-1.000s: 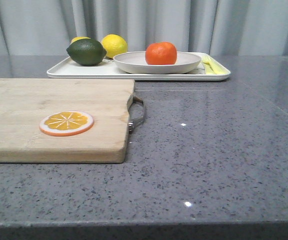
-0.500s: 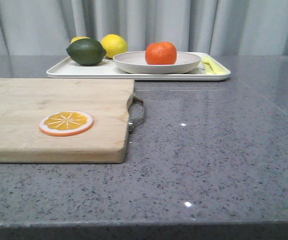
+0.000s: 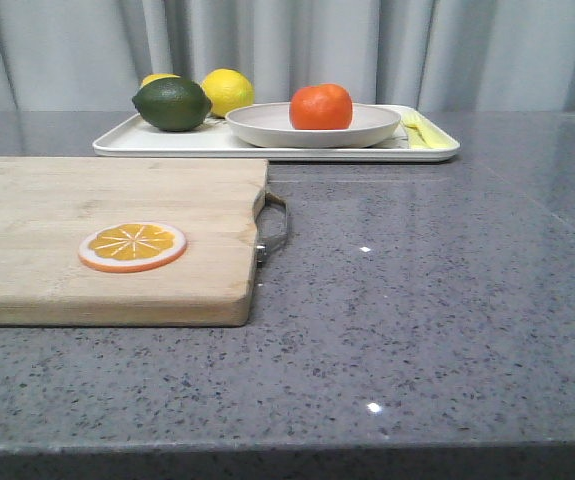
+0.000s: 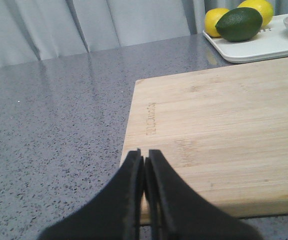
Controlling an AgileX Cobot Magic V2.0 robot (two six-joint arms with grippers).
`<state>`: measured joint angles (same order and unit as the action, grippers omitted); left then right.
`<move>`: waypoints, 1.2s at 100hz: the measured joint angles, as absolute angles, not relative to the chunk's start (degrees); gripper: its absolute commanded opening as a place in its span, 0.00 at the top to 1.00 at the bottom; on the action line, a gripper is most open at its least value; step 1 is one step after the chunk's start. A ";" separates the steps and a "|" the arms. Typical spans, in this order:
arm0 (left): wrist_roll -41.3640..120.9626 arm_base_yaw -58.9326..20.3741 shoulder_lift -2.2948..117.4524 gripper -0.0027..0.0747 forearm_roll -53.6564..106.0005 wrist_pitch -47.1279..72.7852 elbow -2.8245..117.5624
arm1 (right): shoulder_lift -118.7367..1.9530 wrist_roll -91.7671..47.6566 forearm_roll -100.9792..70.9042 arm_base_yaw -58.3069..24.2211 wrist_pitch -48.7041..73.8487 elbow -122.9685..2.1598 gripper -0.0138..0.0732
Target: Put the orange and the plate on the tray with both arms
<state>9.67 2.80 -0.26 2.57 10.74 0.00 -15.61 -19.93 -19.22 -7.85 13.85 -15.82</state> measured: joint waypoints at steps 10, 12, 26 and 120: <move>9.67 2.80 -0.26 0.99 2.57 10.74 0.00 | -11.60 -14.12 -15.58 -7.85 9.84 -10.91 0.92; 9.67 2.80 -0.26 0.99 2.57 10.74 0.00 | -10.55 -13.14 -14.35 -7.85 9.14 -9.75 0.92; 9.67 2.80 -0.26 0.99 2.57 10.74 0.00 | -3.10 -4.01 -5.77 -7.85 5.36 -2.98 0.92; 9.67 2.80 -0.26 0.99 2.57 10.84 0.00 | 0.46 0.30 -1.85 -7.85 4.26 1.64 0.92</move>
